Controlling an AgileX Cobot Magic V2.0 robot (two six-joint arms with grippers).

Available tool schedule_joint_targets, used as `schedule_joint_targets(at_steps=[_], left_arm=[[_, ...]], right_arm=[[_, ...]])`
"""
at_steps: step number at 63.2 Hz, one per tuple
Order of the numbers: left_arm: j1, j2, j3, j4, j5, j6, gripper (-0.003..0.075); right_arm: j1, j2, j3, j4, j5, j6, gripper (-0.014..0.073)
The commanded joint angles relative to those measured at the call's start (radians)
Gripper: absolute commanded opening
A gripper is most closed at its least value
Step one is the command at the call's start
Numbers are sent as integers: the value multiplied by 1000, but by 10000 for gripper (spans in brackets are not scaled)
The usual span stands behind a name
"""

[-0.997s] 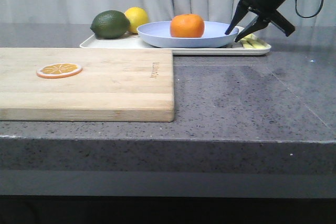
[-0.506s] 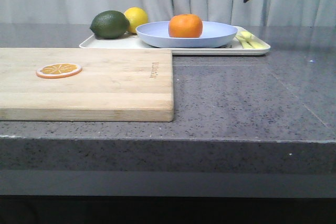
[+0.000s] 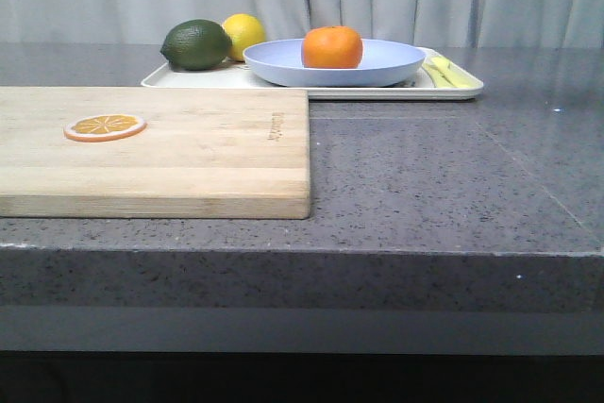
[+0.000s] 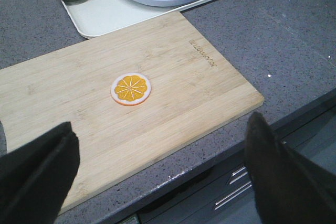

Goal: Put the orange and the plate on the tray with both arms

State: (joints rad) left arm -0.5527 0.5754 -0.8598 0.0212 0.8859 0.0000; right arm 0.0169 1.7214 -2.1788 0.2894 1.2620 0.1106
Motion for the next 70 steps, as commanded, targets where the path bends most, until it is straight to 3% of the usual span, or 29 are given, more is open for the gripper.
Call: schedule_joint_targets(at_steps=[1, 18, 38, 54, 70], left_arm=[[1, 3, -23, -6, -75, -9, 621], [1, 3, -23, -6, -75, -9, 621], [1, 3, -23, -6, -75, -9, 621], [1, 3, -23, -8, -75, -9, 621], [1, 3, -23, -8, -75, -9, 621]], right_arm=[[1, -143, 115, 0, 14, -99, 259], [1, -522, 615, -5, -215, -261, 259], [1, -927, 1111, -61, -360, -277, 259], [1, -1156, 1388, -62, -353, -277, 259], [1, -1195, 1459, -62, -345, -277, 259]])
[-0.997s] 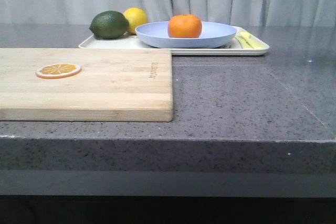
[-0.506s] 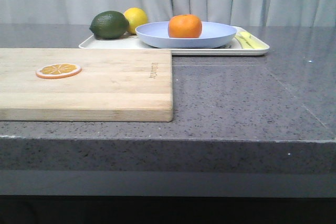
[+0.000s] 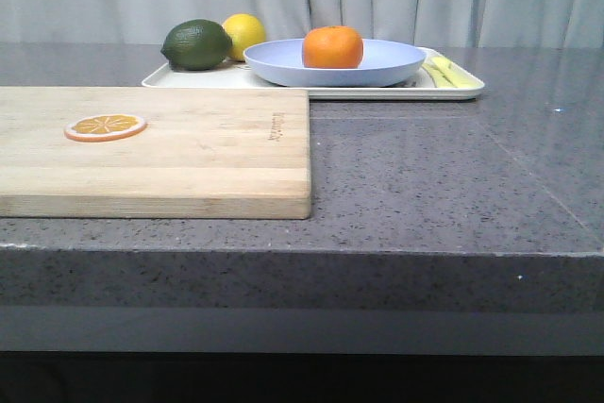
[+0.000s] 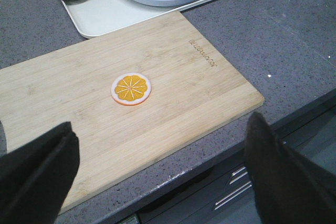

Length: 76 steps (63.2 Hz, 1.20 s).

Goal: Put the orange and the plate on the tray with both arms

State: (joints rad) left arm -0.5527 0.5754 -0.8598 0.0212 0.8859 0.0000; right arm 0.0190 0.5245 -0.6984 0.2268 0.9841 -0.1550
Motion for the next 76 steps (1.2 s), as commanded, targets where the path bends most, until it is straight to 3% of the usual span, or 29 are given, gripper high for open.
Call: schedule_joint_targets(at_steps=[1, 8, 13, 29, 38, 50, 76], left_arm=[[1, 3, -23, -8, -75, -9, 620], [1, 5, -23, -6, -75, -9, 613], [1, 5, -23, -6, -75, -9, 568], [1, 5, -23, -6, -75, -9, 281], [1, 5, -23, -6, -75, -9, 138], [1, 5, -23, -6, -75, -9, -11], [1, 5, -23, -6, -75, -9, -20]], right_arm=[[-1, 2, -22, 1, -70, -11, 259], [-1, 2, -24, 1, -125, -11, 259], [-1, 2, -24, 1, -166, -11, 259], [-1, 2, -24, -31, -231, -11, 237], [-1, 2, -24, -43, -234, -11, 112], [-1, 2, -24, -43, -234, -11, -118], [-1, 2, -24, -43, -233, -11, -118]])
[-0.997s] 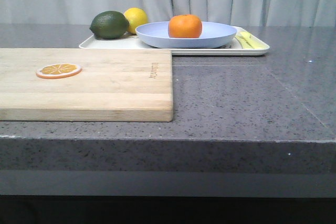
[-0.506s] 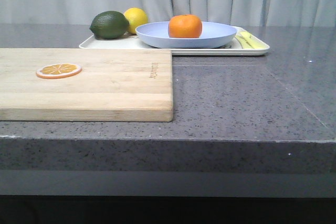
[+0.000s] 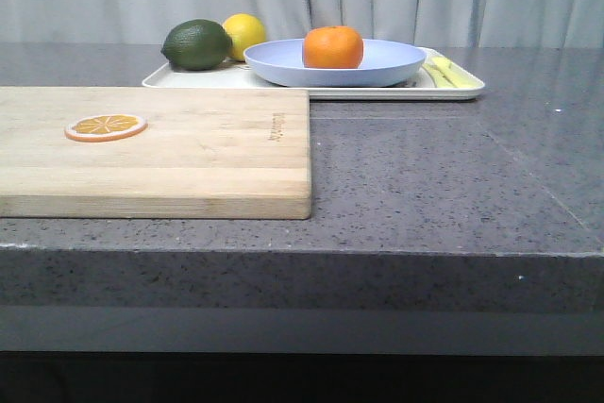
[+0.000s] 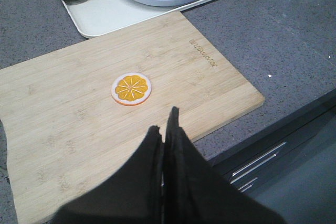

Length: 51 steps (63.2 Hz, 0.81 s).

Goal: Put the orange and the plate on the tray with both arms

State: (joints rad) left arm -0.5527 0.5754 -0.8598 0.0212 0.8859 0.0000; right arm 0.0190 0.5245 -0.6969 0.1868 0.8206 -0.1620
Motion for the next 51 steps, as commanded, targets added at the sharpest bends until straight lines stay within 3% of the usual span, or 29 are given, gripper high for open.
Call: schedule_joint_targets(at_steps=[1, 15, 25, 40, 51], left_arm=[[1, 5, -23, -6, -75, -9, -20], [4, -9, -1, -5, -98, -9, -20], [100, -84, 111, -8, -182, -9, -20], [336, -298, 444, -14, -528, -9, -20], [440, -445, 663, -82, -720, -9, -20]], right_arm=[[-1, 2, -25, -3, -70, -4, -118], [-1, 2, -25, -3, -70, -4, -118], [-1, 2, -25, -3, -72, -4, -118], [-1, 2, -25, -3, -72, -4, -118], [-1, 2, -25, -3, -72, -4, -118]])
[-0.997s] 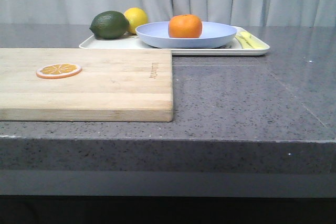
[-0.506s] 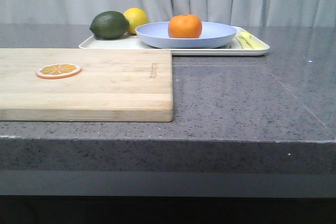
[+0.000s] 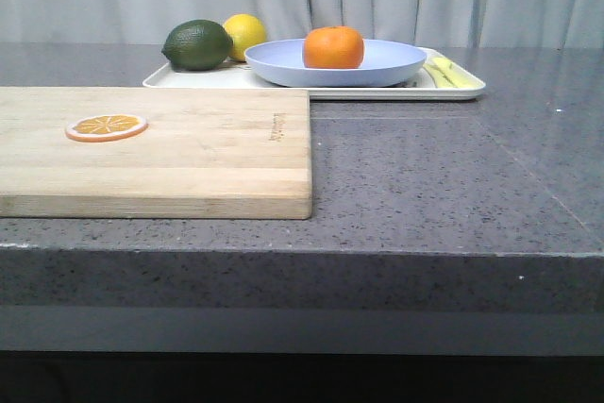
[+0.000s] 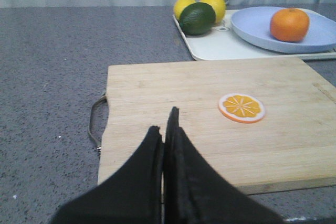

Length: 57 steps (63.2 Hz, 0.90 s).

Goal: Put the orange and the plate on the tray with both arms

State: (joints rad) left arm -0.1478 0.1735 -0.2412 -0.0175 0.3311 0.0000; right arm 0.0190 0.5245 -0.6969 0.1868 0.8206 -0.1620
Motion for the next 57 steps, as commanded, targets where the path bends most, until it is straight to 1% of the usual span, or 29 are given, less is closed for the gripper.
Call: schedule_joint_targets(at_steps=[1, 8, 21, 23, 57], left_arm=[[42, -52, 59, -50, -177, -9, -20], [85, -119, 165, -85, -223, -9, -20], [83, -201, 278, -86, -340, -9, -20], [83, -198, 274, -86, -322, -9, -20], [83, -195, 275, -86, -331, -9, -20]], right_arm=[[-1, 2, -25, -3, -72, -4, -118], [-1, 2, -25, -3, -72, -4, -118], [-1, 2, -25, -3, -72, -4, -118], [-1, 2, -25, -3, -73, -4, -118], [-1, 2, -25, -3, -72, -4, -118]])
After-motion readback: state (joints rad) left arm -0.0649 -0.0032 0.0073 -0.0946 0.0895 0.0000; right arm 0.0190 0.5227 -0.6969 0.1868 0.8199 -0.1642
